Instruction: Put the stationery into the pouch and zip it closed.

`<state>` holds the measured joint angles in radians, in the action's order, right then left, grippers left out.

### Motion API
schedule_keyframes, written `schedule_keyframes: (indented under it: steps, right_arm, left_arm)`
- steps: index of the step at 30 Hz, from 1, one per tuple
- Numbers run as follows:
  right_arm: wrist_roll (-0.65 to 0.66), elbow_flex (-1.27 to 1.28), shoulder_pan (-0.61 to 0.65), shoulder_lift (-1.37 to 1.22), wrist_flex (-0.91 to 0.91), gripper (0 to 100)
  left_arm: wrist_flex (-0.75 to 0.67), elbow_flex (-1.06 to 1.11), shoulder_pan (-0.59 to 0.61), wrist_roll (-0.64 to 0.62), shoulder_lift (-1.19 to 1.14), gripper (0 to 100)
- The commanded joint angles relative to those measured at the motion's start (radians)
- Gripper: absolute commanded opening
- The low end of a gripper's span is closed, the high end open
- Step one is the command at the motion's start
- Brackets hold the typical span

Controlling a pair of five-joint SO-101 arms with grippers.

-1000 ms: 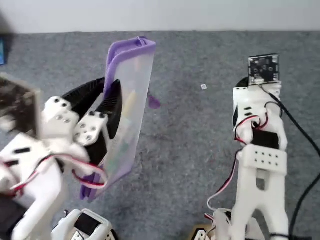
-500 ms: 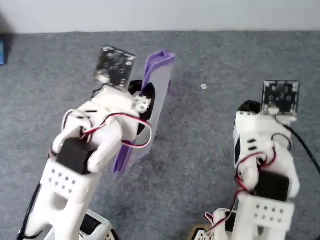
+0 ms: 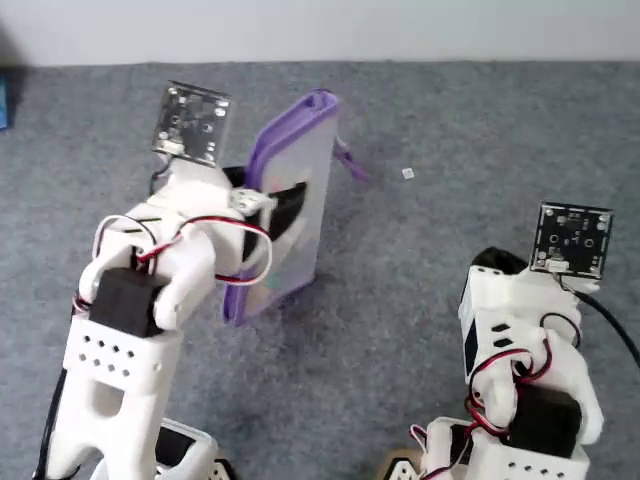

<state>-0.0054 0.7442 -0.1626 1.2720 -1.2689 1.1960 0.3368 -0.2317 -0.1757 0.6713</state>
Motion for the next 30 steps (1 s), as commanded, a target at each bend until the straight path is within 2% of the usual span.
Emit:
schedule_keyframes:
  steps: [1,6,19,25,30]
  right_arm:
    - [-0.054,-0.025,-0.002,0.012,-0.044,0.8]
    - [-0.086,-0.091,-0.002,0.012,-0.156,0.8]
    - [-0.089,-0.281,-0.002,0.012,-0.412,0.8]
    - [-0.084,-0.288,-0.002,0.094,-0.449,0.8]
    - [-0.075,-0.221,-0.002,0.278,-0.443,0.8]
  left_arm:
    - [0.038,-0.030,0.084,-0.011,0.008,25]
    - [0.069,-0.031,0.178,-0.009,0.074,25]
    - [0.288,-0.025,0.229,-0.012,0.333,25]
    - [0.299,0.084,0.318,-0.012,0.451,25]
    - [0.293,0.246,0.330,-0.012,0.632,25]
